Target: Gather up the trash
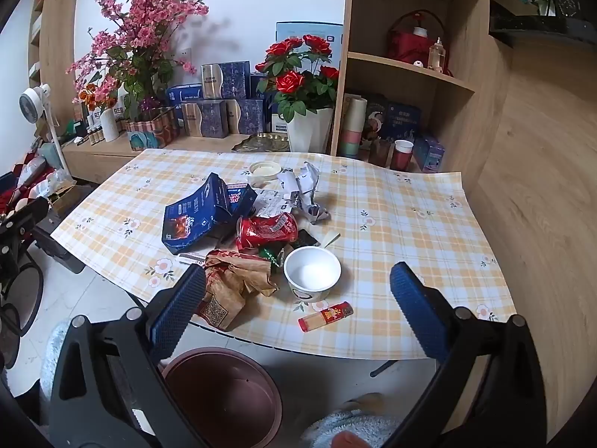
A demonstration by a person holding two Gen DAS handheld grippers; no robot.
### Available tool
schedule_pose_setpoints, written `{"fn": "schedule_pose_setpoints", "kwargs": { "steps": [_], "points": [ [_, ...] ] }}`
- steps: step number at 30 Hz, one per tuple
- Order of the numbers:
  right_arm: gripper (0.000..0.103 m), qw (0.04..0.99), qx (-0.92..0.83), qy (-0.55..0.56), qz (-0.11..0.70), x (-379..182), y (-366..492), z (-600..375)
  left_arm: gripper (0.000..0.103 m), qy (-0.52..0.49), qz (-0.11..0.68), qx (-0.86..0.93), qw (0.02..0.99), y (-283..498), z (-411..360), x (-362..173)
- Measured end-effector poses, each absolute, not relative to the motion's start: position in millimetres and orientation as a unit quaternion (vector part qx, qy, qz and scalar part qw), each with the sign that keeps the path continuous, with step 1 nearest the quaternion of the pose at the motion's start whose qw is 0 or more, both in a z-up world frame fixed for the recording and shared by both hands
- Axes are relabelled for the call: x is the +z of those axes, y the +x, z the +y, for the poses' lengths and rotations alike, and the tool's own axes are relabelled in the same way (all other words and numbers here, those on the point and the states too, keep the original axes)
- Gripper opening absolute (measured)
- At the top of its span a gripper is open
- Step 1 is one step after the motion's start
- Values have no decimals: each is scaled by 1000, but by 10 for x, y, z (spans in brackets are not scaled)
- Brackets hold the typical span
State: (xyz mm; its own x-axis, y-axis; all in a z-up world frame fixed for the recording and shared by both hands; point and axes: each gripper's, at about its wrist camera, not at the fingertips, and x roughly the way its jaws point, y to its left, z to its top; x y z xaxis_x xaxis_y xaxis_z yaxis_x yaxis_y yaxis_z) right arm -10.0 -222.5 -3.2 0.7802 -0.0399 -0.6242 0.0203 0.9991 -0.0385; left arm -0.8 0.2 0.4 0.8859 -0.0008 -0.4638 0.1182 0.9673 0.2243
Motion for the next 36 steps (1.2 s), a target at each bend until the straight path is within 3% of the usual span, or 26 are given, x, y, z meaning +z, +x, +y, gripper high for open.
{"fn": "schedule_pose_setpoints", "kwargs": {
  "steps": [36],
  "points": [
    [97, 945, -18, -16, 325, -18, -145, -2228, 98, 126, 241, -31, 962, -44, -18, -59]
  ]
}}
